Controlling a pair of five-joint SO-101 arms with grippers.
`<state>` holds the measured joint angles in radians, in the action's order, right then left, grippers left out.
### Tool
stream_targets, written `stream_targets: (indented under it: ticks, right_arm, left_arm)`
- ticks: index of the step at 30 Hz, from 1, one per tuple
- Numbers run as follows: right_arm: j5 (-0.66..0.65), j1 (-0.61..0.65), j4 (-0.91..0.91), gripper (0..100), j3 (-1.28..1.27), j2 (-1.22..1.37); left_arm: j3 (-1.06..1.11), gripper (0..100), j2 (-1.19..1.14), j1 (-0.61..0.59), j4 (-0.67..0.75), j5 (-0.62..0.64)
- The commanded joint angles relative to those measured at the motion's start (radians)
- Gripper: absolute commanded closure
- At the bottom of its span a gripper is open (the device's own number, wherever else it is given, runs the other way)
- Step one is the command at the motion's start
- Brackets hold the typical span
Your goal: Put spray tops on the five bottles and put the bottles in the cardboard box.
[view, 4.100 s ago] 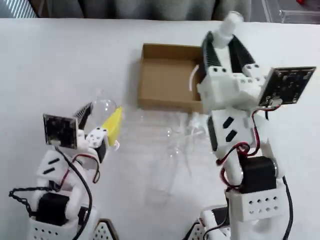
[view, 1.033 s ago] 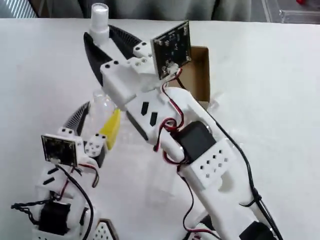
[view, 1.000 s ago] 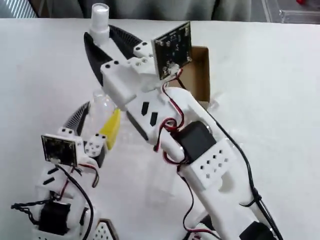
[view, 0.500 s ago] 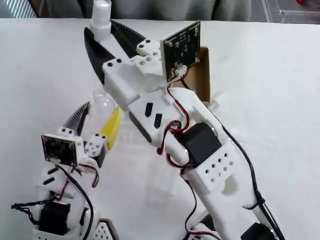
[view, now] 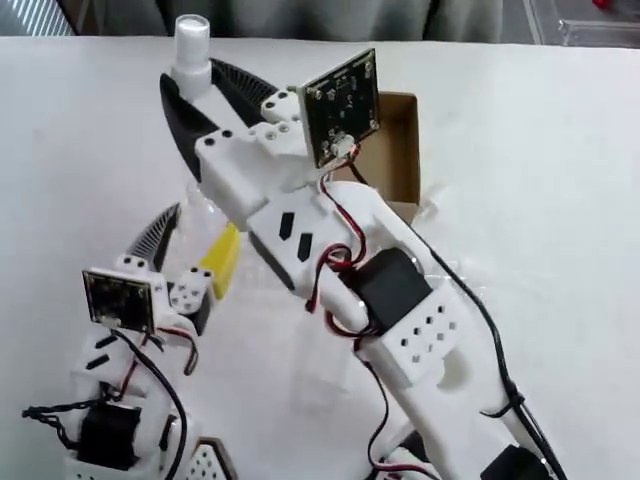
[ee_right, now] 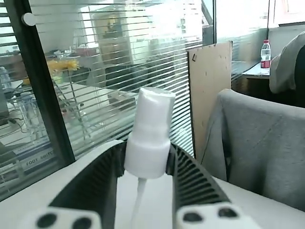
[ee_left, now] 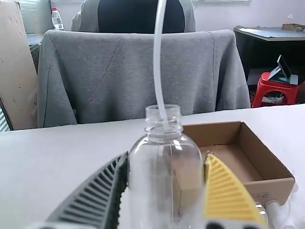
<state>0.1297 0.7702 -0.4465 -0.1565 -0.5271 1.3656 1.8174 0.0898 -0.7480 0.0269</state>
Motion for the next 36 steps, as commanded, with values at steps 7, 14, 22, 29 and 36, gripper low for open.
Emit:
stream_targets:
  ticks: [7,14,22,29,36]
  right_arm:
    - [0.002,0.010,0.015,98.1,-0.058,-0.039]
    - [0.008,0.015,-0.051,81.1,-0.068,-0.039]
    - [0.009,0.051,-0.085,77.4,-0.068,-0.039]
    - [0.005,0.045,-0.082,78.6,-0.066,-0.113]
    - [0.003,-0.067,-0.183,78.7,-0.069,-0.143]
  left_arm:
    - [-0.005,98,0.015,0.012,0.023,-0.009]
    - [0.014,98,0.015,0.012,0.029,-0.009]
    - [0.066,98,0.015,0.005,0.106,-0.009]
    - [0.069,98,0.015,0.005,0.110,-0.009]
    - [0.069,98,0.015,0.007,0.110,-0.009]
